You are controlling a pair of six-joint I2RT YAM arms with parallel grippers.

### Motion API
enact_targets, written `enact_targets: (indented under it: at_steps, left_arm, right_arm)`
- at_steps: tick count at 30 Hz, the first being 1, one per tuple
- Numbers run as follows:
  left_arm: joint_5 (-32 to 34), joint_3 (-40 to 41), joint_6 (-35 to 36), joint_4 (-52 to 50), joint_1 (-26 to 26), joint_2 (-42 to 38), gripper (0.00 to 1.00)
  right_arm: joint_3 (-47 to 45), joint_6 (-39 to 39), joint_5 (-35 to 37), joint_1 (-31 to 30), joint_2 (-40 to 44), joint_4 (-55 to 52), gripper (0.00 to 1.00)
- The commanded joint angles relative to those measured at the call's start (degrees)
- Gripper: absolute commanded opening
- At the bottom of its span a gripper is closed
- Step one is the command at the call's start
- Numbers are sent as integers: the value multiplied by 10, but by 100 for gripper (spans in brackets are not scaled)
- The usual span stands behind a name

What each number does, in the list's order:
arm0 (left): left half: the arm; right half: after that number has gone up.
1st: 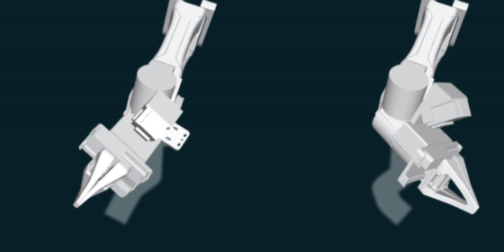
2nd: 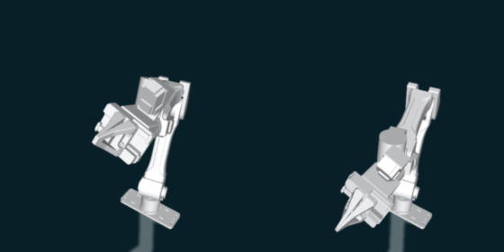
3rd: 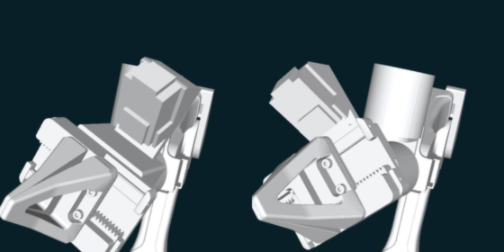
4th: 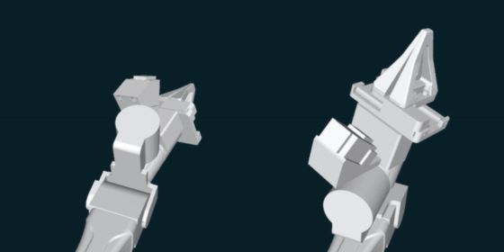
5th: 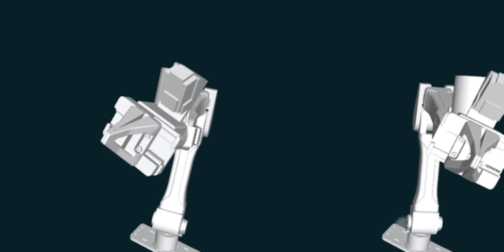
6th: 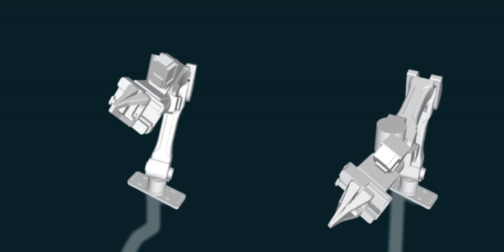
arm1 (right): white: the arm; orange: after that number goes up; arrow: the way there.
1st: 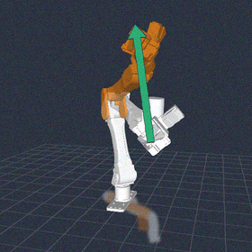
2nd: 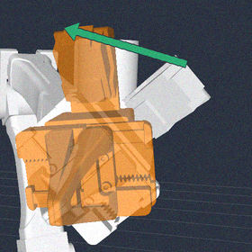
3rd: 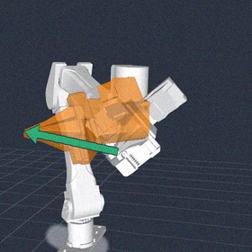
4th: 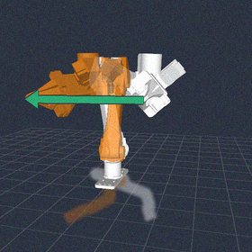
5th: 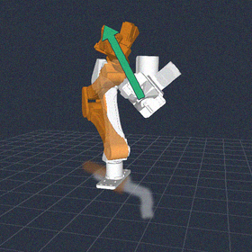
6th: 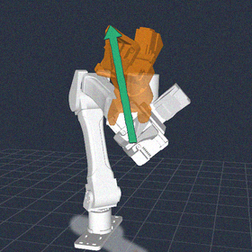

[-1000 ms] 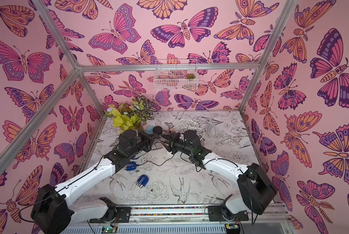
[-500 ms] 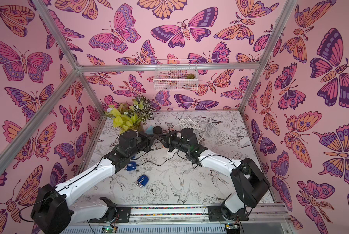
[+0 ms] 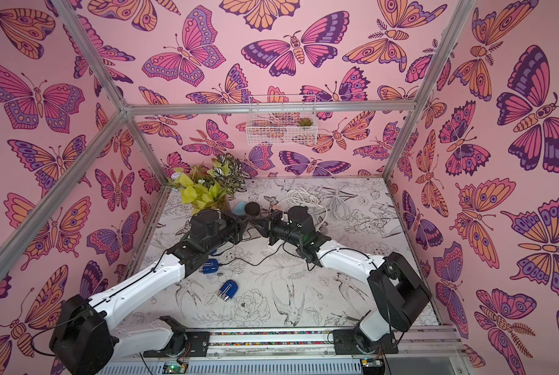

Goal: Charge the electric shaver
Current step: Pick up the charging cable from the center of the board.

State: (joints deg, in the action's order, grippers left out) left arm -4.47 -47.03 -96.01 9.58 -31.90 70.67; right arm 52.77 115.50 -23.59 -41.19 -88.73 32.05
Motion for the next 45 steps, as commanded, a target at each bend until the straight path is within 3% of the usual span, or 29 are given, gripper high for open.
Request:
enact_targets:
  at_steps: [1, 17, 24, 27, 28, 32, 35, 42, 45]
  left_arm:
    - [1, 10, 11, 13, 1, 2, 0]
    - [-1, 11, 9, 13, -2, 1, 0]
    - [-3, 9, 9, 14, -4, 2, 0]
    - [-3, 13, 10, 12, -4, -4, 0]
    - [-3, 14, 7, 10, -4, -8, 0]
    - [-7, 16, -4, -39, -3, -30, 35]
    - [-11, 14, -7, -92, 4, -56, 50]
    - [-32, -9, -32, -281, 16, -116, 53]
    - [-46, -2, -56, -324, 16, -132, 53]
  right_arm:
    - [16, 0, -1, -7, -5, 10, 12]
    - [12, -2, 3, -12, -7, 10, 13]
    - [7, -10, 2, -12, -5, 0, 0]
    - [-4, -27, -4, -5, 1, -5, 0]
    - [-6, -41, -11, -1, 5, -15, 0]
    - [-7, -135, -60, 35, 30, -78, 0]
    - [-6, -222, -121, 69, 43, -112, 0]
    - [-37, -390, -269, 119, 56, -144, 0]
    - [-30, -479, -298, 119, 60, -222, 0]
